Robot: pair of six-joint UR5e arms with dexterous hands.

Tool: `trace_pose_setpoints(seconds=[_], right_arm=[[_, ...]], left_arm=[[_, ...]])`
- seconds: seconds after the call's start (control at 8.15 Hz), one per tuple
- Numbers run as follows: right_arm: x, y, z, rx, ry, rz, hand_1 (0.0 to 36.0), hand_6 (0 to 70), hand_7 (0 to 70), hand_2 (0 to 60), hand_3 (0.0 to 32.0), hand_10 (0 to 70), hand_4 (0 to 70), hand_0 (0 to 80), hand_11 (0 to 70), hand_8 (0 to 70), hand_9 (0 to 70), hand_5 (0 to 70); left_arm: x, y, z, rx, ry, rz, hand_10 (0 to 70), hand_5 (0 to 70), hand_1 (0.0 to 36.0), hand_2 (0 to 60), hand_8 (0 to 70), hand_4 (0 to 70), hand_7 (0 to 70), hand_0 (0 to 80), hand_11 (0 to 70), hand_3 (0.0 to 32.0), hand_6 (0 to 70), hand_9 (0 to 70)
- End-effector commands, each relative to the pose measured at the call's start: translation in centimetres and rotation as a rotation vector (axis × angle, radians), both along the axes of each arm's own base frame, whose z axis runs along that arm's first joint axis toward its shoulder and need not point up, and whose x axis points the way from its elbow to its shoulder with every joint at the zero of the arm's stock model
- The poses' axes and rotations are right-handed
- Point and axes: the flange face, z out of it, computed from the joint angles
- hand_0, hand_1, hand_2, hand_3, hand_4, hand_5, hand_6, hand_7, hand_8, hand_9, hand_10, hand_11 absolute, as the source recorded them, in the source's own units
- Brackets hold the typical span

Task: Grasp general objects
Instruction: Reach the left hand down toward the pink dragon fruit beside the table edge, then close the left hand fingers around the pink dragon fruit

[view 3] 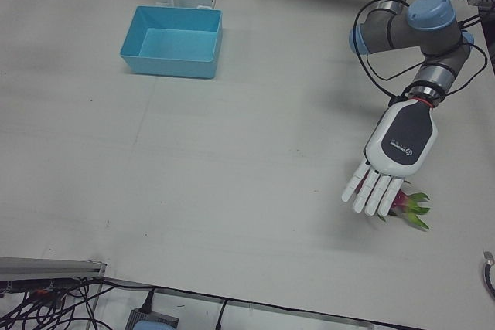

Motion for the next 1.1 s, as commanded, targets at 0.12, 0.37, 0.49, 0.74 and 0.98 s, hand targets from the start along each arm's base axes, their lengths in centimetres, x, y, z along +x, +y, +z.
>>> trace_pose_setpoints(seconds=[0.12, 0.37, 0.49, 0.74, 0.98], right_arm=[[0.1, 0.0, 0.0, 0.0, 0.0, 0.003, 0.0, 0.0, 0.0, 0.0, 0.0, 0.0, 0.0, 0.0, 0.0, 0.0, 0.0, 0.0], [0.0, 0.0, 0.0, 0.0, 0.0, 0.001, 0.0, 0.0, 0.0, 0.0, 0.0, 0.0, 0.0, 0.0, 0.0, 0.0, 0.0, 0.0], [0.0, 0.0, 0.0, 0.0, 0.0, -0.001, 0.0, 0.0, 0.0, 0.0, 0.0, 0.0, 0.0, 0.0, 0.0, 0.0, 0.0, 0.0], [0.0, 0.0, 0.0, 0.0, 0.0, -0.001, 0.0, 0.0, 0.0, 0.0, 0.0, 0.0, 0.0, 0.0, 0.0, 0.0, 0.0, 0.0], [0.0, 0.0, 0.0, 0.0, 0.0, -0.001, 0.0, 0.0, 0.0, 0.0, 0.0, 0.0, 0.0, 0.0, 0.0, 0.0, 0.0, 0.0]], left_arm=[[0.0, 0.1, 6.0, -0.044, -0.046, -0.013, 0.0, 0.0, 26.5, 0.0, 0.0, 0.0, 0.0, 80.0, 0.0, 0.0, 0.0, 0.0], [0.1, 0.0, 5.9, -0.026, -0.063, -0.016, 0.0, 0.0, 25.4, 0.0, 0.0, 0.0, 0.0, 80.0, 0.0, 0.0, 0.0, 0.0], [1.2, 0.1, 6.1, -0.031, -0.072, 0.003, 0.0, 0.0, 25.6, 0.0, 0.0, 0.0, 0.0, 80.0, 0.0, 0.0, 0.0, 0.0], [8.1, 0.0, 7.1, -0.055, -0.072, 0.047, 0.0, 0.0, 25.6, 0.0, 0.0, 0.0, 0.0, 80.0, 0.0, 0.0, 0.0, 0.0], [9.2, 0.1, 7.0, -0.052, -0.071, 0.065, 0.0, 0.0, 24.8, 0.0, 0.0, 0.0, 0.0, 76.8, 0.0, 0.0, 0.0, 0.0]])
